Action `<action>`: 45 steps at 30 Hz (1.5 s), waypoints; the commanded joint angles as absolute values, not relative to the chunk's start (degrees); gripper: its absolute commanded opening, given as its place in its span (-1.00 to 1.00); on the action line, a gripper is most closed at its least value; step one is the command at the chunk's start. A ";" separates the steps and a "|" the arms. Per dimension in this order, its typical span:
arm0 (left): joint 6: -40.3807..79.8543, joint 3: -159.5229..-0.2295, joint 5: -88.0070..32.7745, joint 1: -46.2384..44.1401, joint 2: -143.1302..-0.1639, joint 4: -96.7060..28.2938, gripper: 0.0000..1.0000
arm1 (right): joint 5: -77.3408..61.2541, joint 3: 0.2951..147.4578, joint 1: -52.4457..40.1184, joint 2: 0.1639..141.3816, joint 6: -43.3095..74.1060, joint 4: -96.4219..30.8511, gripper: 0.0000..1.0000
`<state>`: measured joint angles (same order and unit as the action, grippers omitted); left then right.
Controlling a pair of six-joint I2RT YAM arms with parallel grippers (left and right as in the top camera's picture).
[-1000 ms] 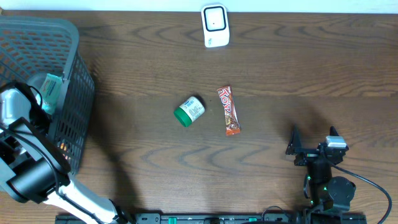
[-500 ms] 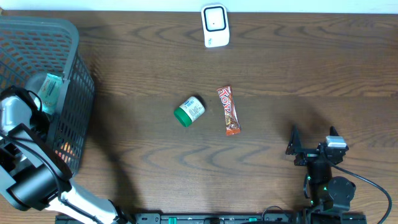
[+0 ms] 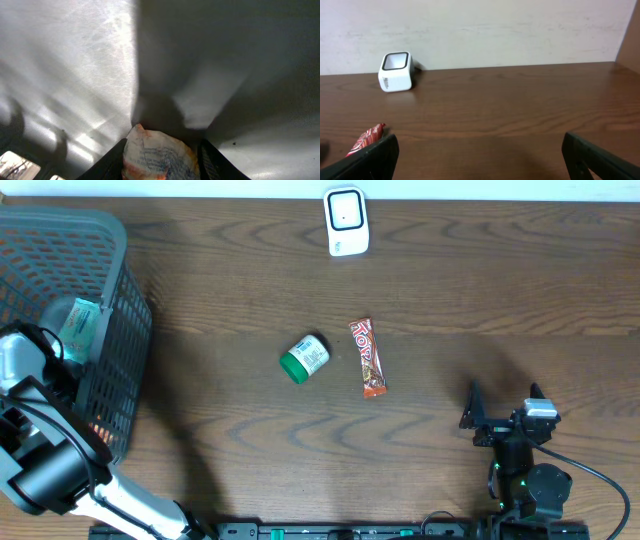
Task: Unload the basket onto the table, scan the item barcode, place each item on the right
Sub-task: 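Grasp the small orange snack packet with the left gripper, then carry the orange packet under the scanner and drop it on the table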
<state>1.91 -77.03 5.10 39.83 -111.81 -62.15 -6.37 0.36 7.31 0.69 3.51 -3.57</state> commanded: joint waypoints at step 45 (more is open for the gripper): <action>15.20 -90.08 -35.18 3.81 -68.62 -49.74 -0.30 | -6.31 0.32 6.70 0.43 4.23 -3.75 0.99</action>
<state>14.41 -89.41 -34.00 10.72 -66.28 -51.05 -6.39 0.36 7.31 0.69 3.51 -3.55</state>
